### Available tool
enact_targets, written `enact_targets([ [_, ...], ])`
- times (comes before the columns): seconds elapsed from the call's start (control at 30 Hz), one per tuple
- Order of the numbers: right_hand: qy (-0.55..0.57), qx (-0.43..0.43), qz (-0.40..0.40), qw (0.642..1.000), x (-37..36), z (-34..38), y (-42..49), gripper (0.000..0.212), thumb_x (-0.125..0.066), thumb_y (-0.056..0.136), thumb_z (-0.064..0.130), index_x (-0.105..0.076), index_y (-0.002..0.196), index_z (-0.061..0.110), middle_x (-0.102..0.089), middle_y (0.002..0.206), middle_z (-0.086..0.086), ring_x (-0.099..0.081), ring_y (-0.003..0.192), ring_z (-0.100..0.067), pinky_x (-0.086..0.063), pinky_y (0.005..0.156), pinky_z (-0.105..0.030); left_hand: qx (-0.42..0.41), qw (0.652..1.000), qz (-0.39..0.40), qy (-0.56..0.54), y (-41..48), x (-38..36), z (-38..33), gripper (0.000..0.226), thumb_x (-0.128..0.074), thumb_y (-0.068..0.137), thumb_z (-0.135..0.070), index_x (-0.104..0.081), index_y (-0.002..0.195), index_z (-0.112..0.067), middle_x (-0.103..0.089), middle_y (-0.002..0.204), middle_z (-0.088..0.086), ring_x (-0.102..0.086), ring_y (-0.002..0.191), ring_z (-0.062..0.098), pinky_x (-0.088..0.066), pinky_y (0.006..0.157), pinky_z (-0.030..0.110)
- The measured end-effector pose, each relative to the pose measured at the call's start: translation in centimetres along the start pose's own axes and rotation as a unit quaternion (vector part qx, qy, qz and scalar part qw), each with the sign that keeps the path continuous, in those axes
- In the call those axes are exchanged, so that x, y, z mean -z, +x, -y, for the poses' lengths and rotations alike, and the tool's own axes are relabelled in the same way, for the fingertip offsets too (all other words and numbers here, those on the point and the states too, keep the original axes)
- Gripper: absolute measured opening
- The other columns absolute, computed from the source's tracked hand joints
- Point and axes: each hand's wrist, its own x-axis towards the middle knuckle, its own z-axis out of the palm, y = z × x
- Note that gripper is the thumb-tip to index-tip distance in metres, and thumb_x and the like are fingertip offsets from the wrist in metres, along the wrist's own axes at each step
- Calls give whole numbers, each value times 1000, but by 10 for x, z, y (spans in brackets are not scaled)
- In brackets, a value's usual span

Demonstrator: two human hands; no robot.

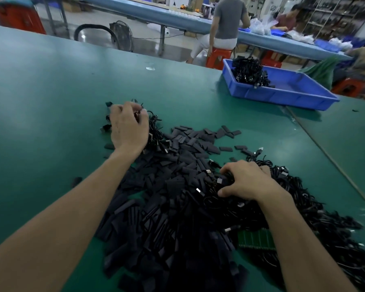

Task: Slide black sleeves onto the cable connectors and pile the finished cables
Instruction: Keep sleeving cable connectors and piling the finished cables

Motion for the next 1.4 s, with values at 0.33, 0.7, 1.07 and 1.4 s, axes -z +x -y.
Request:
enact_targets([
  [0.33, 96, 44, -80, 991, -21, 0, 2, 21, -71, 91, 24, -67, 112, 24, -65, 118, -4, -59, 111, -26, -46, 101, -43, -161, 973, 158, -42, -86, -10, -11, 10, -63, 96, -24, -64, 86, -22, -57, 85, -8, -53, 85, 15, -50, 75, 33],
  [0.7, 264, -21, -424, 866, 28, 3, 46, 24, -68, 94, 15, -70, 116, 7, -69, 110, -13, -61, 103, -28, -39, 89, -24, -377, 853, 360, 24, -146, -9, -57, 63, -63, 74, -78, -57, 117, -32, -51, 112, -10, -48, 104, 12, -41, 89, 35],
  [1.07, 140, 14, -237, 961, 31, 5, 43, 56, -76, 87, 21, -54, 138, 18, -54, 132, -14, -51, 124, -31, -40, 107, -42, -411, 842, 284, 204, -125, -52, -52, 67, -68, 84, -55, -46, 141, -27, -42, 135, 3, -42, 121, 28, -38, 94, 42],
  [1.4, 189, 5, -190, 963, 28, -2, 17, 11, -70, 91, 30, -64, 83, 25, -66, 100, -9, -62, 92, -26, -52, 84, -37, -525, 786, 247, 213, -121, -52, -38, 55, -48, 97, -54, -53, 135, -15, -57, 130, 7, -55, 113, 28, -44, 84, 42],
])
